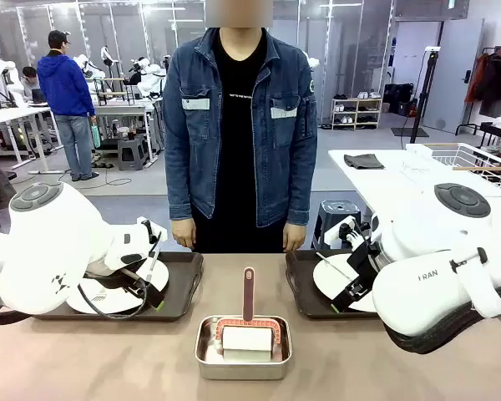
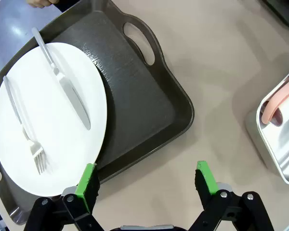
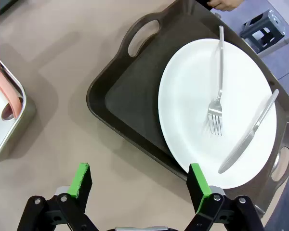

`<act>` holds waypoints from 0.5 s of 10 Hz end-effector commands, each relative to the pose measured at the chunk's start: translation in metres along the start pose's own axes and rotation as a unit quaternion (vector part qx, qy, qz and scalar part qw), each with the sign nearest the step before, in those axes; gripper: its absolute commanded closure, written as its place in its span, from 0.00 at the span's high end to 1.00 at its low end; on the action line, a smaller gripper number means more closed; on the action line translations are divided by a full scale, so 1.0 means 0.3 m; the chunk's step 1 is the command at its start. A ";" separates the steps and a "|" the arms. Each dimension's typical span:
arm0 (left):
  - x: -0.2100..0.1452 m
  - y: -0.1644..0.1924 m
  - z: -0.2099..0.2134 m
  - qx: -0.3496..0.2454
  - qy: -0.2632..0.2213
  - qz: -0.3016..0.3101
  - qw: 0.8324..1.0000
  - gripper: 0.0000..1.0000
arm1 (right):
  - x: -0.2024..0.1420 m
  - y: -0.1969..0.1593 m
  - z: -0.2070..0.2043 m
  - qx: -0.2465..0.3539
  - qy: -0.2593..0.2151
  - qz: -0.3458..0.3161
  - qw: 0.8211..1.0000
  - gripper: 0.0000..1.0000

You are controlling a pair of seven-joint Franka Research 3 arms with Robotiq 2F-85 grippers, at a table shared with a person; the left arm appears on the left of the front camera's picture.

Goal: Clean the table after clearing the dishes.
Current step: When the left (or right) Handle tray is removed, use the left hand (or right hand) to clean the left (or right) side of the table with the Lint Roller.

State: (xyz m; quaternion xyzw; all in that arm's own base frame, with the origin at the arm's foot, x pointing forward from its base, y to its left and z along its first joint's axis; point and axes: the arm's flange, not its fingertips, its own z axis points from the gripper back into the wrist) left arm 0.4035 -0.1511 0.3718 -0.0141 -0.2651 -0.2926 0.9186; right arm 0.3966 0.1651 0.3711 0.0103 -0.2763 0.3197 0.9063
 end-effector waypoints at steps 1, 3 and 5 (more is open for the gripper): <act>0.000 -0.001 0.000 0.000 0.000 0.000 1.000 1.00 | 0.000 0.000 0.000 0.000 0.000 0.000 1.000 1.00; 0.000 -0.001 0.000 0.000 0.000 0.000 1.000 1.00 | 0.000 0.000 0.000 0.000 0.000 0.000 1.000 1.00; 0.000 -0.001 0.000 0.000 0.000 0.000 1.000 1.00 | 0.000 0.000 0.000 0.000 0.000 0.000 1.000 1.00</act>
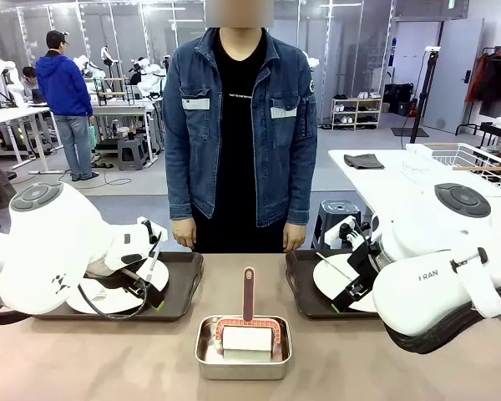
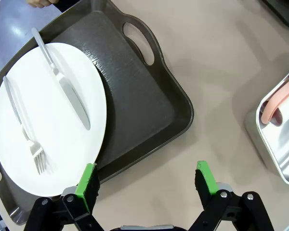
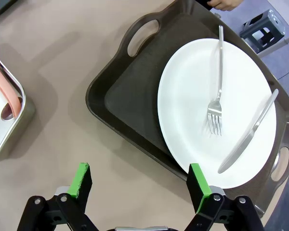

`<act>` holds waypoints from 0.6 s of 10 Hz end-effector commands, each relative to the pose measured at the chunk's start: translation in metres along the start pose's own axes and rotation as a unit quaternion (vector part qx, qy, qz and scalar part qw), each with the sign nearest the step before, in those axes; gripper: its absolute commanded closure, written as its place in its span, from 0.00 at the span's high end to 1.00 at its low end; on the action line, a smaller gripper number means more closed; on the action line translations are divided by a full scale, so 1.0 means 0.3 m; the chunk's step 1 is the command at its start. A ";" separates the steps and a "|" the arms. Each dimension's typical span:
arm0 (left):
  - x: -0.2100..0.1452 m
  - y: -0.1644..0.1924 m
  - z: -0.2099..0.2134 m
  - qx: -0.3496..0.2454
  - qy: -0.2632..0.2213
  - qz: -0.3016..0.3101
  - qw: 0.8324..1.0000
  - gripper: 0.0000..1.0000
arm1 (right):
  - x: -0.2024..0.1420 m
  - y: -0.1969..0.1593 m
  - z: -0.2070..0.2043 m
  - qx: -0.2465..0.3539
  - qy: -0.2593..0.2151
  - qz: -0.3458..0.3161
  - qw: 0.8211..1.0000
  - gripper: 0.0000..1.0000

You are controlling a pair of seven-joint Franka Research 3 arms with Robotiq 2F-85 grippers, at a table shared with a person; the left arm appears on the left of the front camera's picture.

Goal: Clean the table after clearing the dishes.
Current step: When the left (or right) Handle tray is removed, use the left hand (or right hand) to clean the left (or right) side of the table with the Lint Roller.

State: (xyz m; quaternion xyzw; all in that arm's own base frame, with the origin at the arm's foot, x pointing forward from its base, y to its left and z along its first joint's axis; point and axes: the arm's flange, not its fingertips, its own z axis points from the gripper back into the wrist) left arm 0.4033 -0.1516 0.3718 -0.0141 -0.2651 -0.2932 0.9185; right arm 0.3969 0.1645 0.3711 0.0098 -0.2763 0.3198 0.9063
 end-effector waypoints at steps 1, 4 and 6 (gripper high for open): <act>0.000 0.001 0.000 0.000 0.000 0.000 1.000 1.00 | 0.001 0.002 0.000 0.000 0.000 0.000 1.000 1.00; 0.000 0.001 0.000 0.000 0.000 0.000 1.000 1.00 | 0.001 0.002 0.000 0.000 0.000 0.000 1.000 1.00; 0.000 0.000 0.000 0.000 0.000 0.000 1.000 1.00 | 0.000 0.000 0.000 0.000 0.000 0.000 1.000 1.00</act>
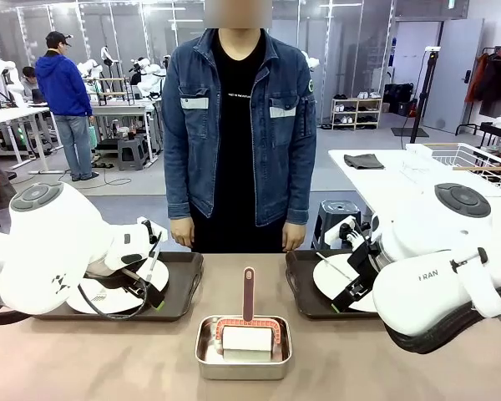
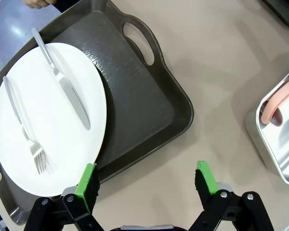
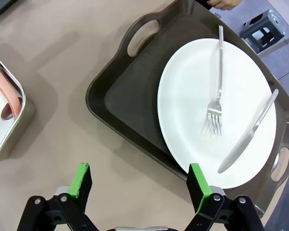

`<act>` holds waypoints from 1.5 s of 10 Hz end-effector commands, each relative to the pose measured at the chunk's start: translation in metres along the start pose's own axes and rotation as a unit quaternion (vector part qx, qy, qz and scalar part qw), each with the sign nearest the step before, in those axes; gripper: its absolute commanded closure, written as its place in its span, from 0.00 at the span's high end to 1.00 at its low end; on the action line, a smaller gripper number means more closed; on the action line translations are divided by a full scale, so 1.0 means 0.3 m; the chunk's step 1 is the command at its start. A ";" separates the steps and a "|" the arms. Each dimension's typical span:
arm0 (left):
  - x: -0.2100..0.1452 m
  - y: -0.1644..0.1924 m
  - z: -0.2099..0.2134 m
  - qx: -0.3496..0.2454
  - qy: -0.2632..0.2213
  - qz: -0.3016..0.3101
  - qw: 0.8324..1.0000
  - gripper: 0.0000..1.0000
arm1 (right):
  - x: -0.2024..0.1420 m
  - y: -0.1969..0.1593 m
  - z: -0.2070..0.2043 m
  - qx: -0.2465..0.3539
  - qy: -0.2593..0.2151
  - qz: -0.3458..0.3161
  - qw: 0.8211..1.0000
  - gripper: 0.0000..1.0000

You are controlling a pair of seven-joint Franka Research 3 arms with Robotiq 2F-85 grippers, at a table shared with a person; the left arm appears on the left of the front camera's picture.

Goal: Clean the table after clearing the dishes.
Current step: When the left (or right) Handle tray is removed, use the left hand (or right hand) to clean the left (or right) side of the table with the Lint Roller.

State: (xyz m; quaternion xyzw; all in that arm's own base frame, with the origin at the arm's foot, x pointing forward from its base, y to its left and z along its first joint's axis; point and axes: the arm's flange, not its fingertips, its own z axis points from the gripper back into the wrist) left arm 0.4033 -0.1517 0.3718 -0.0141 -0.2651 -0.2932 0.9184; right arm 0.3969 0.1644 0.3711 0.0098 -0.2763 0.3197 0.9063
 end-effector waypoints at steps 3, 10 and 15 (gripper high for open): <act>0.134 0.099 0.077 -0.052 -0.003 0.020 0.998 1.00 | 0.129 -0.131 0.069 0.100 -0.004 -0.034 0.994 1.00; -0.020 0.634 0.247 -0.549 -0.119 0.202 0.802 1.00 | 0.113 -0.475 0.256 0.471 -0.098 -0.265 0.836 1.00; -0.521 1.045 0.349 -0.520 -0.172 0.323 0.772 1.00 | -0.367 -0.901 0.424 0.483 -0.136 -0.376 0.779 1.00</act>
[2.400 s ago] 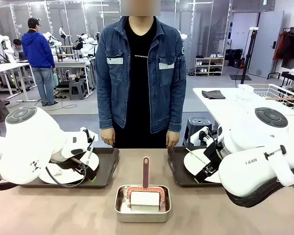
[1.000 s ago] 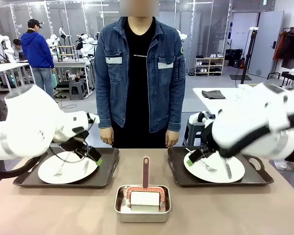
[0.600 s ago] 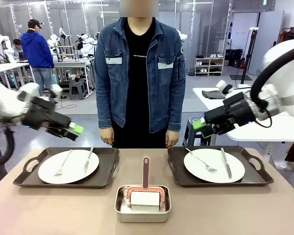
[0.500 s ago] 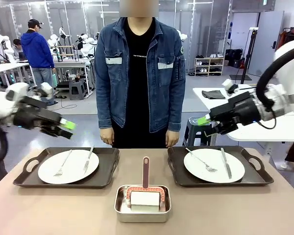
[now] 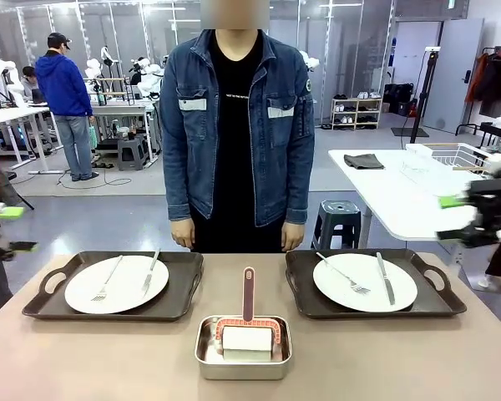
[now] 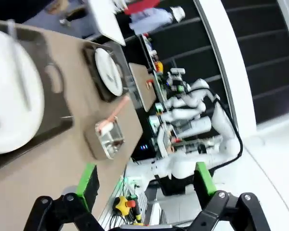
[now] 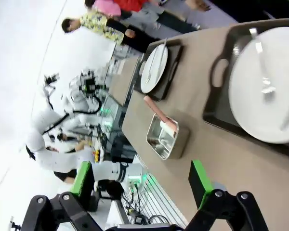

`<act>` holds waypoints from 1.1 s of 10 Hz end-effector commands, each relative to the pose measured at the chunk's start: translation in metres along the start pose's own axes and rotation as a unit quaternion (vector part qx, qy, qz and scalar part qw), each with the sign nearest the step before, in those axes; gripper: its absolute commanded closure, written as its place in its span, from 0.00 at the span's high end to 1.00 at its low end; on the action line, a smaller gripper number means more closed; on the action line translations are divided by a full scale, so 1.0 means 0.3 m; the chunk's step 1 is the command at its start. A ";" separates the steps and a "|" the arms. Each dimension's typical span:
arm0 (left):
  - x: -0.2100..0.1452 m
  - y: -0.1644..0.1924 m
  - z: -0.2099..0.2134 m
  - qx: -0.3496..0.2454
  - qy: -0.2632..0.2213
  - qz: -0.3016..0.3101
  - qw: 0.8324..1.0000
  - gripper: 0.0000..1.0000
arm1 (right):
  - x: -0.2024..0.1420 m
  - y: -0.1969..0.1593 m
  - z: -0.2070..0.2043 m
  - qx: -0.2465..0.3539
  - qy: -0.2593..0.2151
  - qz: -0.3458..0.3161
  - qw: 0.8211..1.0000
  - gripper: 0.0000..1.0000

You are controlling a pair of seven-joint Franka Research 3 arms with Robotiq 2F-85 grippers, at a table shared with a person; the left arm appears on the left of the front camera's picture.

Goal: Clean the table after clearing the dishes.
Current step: When the left (or right) Handle tray is removed, use the left hand (or right hand) to clean the left (or right) side of the table with the Lint Roller.

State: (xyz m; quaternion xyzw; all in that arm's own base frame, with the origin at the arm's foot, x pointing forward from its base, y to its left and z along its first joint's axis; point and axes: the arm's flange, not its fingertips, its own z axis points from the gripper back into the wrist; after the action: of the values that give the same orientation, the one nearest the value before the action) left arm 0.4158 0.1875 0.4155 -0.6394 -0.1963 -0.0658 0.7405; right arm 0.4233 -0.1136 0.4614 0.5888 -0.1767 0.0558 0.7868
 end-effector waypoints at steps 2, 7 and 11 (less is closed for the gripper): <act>-0.046 0.056 0.278 0.039 -0.038 0.027 0.998 1.00 | -0.085 -0.084 0.318 -0.017 -0.052 -0.032 0.998 1.00; -0.103 0.038 0.473 0.079 -0.093 0.041 0.992 1.00 | -0.222 -0.172 0.518 -0.062 -0.107 -0.077 0.989 1.00; -0.137 0.055 0.490 0.070 -0.101 0.043 0.992 1.00 | -0.235 -0.164 0.542 -0.046 -0.106 -0.076 0.990 1.00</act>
State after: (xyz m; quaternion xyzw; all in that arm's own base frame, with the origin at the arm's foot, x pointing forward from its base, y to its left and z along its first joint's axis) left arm 0.3590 0.3249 0.3995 -0.5937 -0.2447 0.0428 0.7653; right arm 0.3386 -0.2749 0.4298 0.5645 -0.2149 -0.0779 0.7931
